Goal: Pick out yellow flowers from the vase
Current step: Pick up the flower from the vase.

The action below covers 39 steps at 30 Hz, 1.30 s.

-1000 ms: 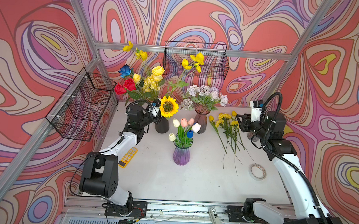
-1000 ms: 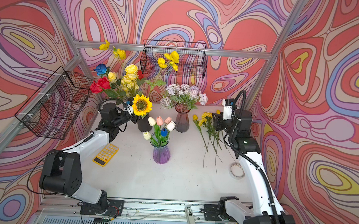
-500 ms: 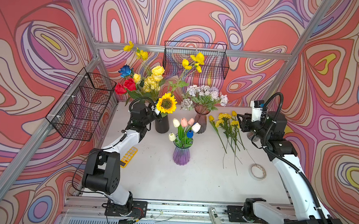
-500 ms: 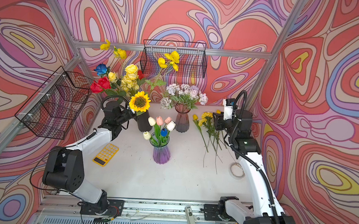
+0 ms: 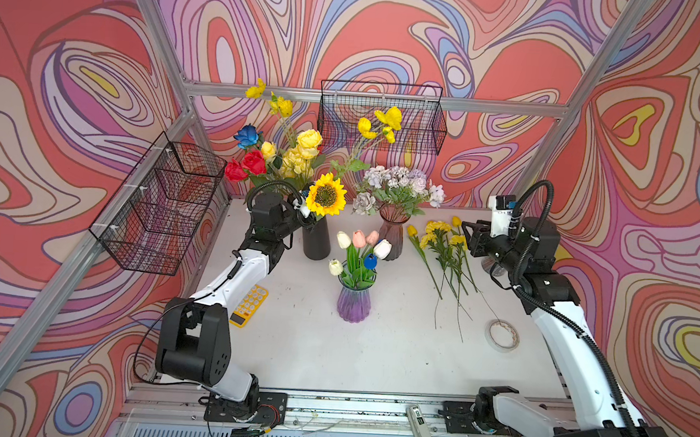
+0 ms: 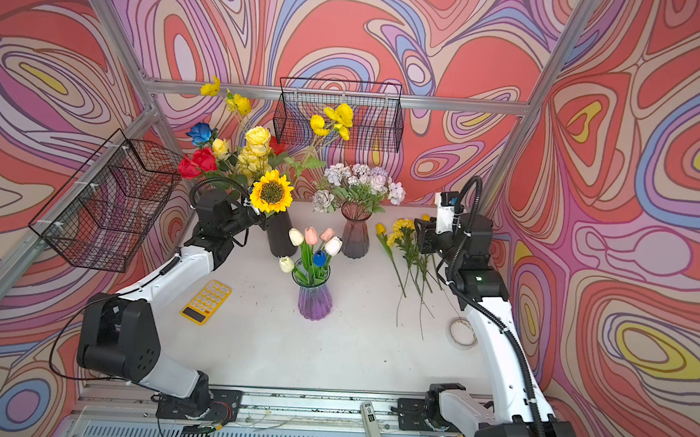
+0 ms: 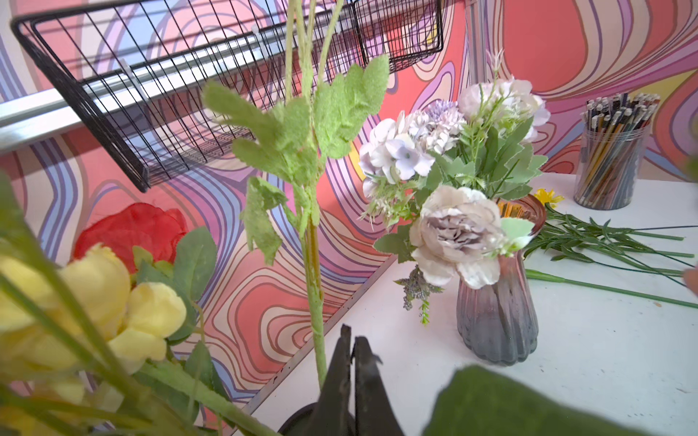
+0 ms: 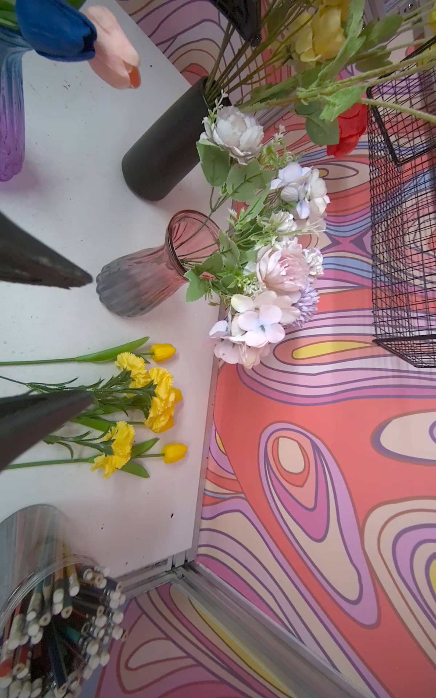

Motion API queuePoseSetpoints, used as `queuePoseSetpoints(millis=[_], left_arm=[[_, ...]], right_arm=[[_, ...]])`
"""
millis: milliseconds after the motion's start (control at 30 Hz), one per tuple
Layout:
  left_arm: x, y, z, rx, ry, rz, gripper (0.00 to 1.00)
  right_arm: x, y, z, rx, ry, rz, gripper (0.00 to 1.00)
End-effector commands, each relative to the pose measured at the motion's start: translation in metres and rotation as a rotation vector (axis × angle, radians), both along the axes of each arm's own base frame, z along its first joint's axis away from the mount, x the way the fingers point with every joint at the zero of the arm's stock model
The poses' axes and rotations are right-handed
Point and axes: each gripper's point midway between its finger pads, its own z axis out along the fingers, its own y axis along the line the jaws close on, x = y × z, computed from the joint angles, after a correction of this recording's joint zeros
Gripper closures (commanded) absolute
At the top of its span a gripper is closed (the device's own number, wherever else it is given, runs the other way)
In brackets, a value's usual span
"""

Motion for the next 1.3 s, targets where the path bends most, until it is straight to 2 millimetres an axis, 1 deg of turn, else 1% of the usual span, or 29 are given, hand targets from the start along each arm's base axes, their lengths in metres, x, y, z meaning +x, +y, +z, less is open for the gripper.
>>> queuePoseSetpoints(millis=[0, 267, 400, 600, 767, 933, 1033, 1167, 1267], left_arm=[[-0.015, -0.003, 0.03, 0.006, -0.044, -0.03, 0.95], [-0.031, -0.003, 0.066, -0.022, -0.038, -0.047, 0.96], [-0.042, -0.004, 0.088, -0.047, -0.044, -0.069, 0.96], [-0.065, -0.006, 0.121, -0.055, -0.043, -0.113, 0.98], [-0.086, -0.008, 0.151, -0.064, -0.076, -0.148, 0.99], [-0.106, -0.009, 0.176, -0.079, -0.093, -0.182, 0.99], [-0.118, -0.009, 0.192, -0.095, -0.091, -0.202, 1.0], [-0.133, -0.009, 0.21, -0.121, -0.07, -0.218, 1.0], [-0.143, -0.007, 0.224, -0.141, -0.061, -0.22, 1.0]], right_arm=[[-0.004, 0.002, 0.006, 0.015, -0.026, 0.018, 0.54], [-0.006, 0.005, 0.009, 0.03, -0.036, 0.03, 0.54], [-0.006, 0.007, 0.009, 0.042, -0.038, 0.042, 0.54], [-0.006, 0.012, 0.013, 0.066, -0.049, 0.064, 0.54], [-0.005, 0.014, 0.014, 0.085, -0.048, 0.072, 0.54], [-0.007, 0.017, 0.018, 0.094, -0.057, 0.089, 0.54], [-0.011, 0.022, 0.022, 0.097, -0.065, 0.125, 0.55], [-0.02, 0.038, 0.028, 0.109, -0.084, 0.225, 0.56], [-0.029, 0.049, 0.037, 0.124, -0.112, 0.302, 0.56]])
